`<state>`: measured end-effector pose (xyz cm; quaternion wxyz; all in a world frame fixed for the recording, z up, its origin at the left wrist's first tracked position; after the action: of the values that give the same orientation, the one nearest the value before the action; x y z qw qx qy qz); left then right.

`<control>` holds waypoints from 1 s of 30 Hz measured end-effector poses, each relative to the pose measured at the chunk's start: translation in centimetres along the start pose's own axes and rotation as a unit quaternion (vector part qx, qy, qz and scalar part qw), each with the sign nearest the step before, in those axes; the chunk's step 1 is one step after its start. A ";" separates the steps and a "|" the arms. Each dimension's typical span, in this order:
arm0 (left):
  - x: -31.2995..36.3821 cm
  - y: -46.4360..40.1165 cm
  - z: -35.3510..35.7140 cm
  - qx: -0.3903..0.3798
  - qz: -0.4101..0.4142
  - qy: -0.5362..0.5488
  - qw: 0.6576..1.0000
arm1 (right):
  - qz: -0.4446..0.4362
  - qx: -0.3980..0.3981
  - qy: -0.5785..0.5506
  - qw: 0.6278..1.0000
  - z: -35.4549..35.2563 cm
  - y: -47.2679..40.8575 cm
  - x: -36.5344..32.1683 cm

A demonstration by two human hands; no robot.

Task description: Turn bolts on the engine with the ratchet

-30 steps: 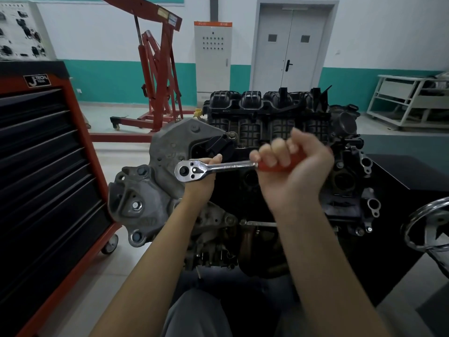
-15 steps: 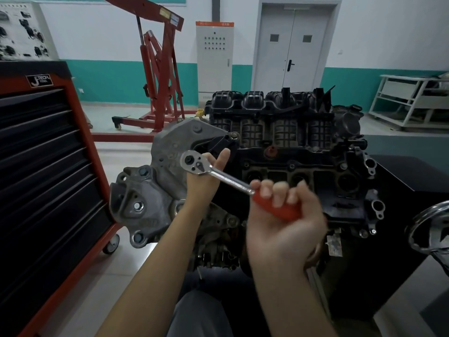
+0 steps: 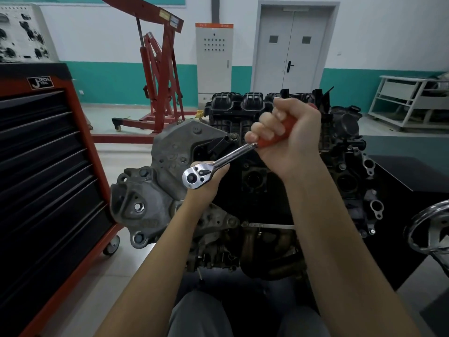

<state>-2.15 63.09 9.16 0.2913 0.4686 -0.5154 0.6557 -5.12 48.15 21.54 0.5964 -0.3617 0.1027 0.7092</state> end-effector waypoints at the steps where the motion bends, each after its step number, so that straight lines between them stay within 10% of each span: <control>1: 0.1 0.1 0.0 -0.004 0.009 0.010 1.000 | -0.002 0.004 -0.008 1.000 -0.1 0.2 0.1; 10: 2.0 -0.1 0.6 0.046 0.070 0.001 0.996 | -0.154 0.115 -0.217 0.957 -3.8 9.4 6.0; 23: 0.7 0.0 0.2 -0.009 0.024 -0.001 1.000 | -0.009 0.001 -0.004 1.000 -0.3 0.4 -0.4; 30: 1.4 -0.4 0.0 0.019 0.042 0.032 0.998 | -0.106 0.099 -0.153 0.978 -2.6 4.8 2.9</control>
<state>-2.36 63.03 10.65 0.2708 0.4308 -0.5126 0.6916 -8.63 47.63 16.41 0.7097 -0.1970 0.0413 0.6752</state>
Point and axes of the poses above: each hand's wrist, its own y-axis away from the middle knuckle, its own z-axis out of the palm, x = y × z, the point moved 4 cm from there along -y, towards the middle knuckle
